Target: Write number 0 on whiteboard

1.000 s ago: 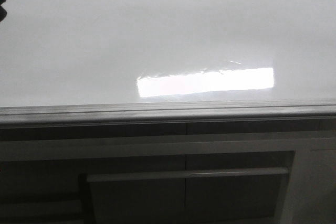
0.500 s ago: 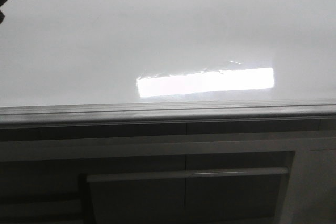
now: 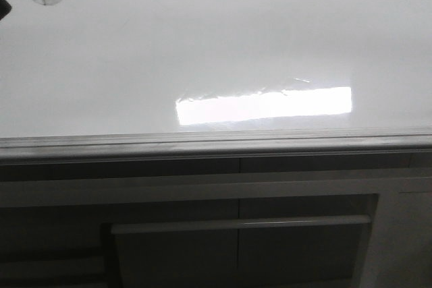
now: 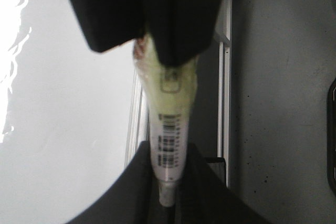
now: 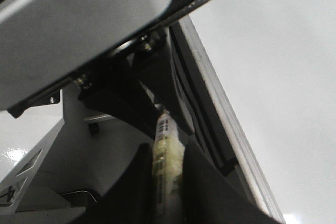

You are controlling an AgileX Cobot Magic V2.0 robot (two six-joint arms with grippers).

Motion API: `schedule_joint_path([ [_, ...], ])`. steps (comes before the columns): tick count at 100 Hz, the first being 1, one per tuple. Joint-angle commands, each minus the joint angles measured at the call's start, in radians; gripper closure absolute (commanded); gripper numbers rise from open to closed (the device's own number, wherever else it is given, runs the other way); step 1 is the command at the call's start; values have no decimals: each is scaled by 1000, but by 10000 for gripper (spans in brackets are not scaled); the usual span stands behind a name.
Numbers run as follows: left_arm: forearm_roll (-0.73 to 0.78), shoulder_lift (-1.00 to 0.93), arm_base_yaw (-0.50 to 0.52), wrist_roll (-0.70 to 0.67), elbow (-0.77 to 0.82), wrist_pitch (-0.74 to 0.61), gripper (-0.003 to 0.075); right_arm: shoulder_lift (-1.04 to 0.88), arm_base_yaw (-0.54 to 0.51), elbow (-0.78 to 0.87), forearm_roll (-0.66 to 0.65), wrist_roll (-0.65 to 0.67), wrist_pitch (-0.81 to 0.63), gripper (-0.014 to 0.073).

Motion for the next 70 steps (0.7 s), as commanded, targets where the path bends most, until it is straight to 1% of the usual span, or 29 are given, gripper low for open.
schedule_joint_path([
  [1,2,-11,-5,-16,-34,-123,740,-9,4,-31,32,-7,-17,669],
  [29,2,-11,-5,-16,-34,-123,740,-9,4,-31,25,-7,-4,669],
  [37,2,-11,-5,-16,-34,-123,740,-9,4,-31,-2,-7,10,645],
  [44,2,-11,-5,-16,-34,-125,740,-9,4,-31,-20,-7,22,569],
  [45,2,-11,-5,-16,-34,-127,740,-9,4,-31,-20,-7,24,536],
  [48,2,-11,-5,-16,-34,-127,740,-9,4,-31,-22,-7,27,501],
  [55,2,-11,-5,-16,-34,-127,740,-9,4,-31,-22,-7,28,369],
  [58,2,-11,-5,-16,-34,-127,740,-9,4,-31,-22,-7,28,340],
  [59,2,-11,-5,-16,-34,-127,740,-9,4,-31,-22,-7,28,316],
  [65,2,-11,-5,-16,-34,-127,740,-9,4,-31,-22,-7,28,280],
  [70,2,-11,-5,-16,-34,-127,740,-9,4,-31,-22,-7,28,283],
])
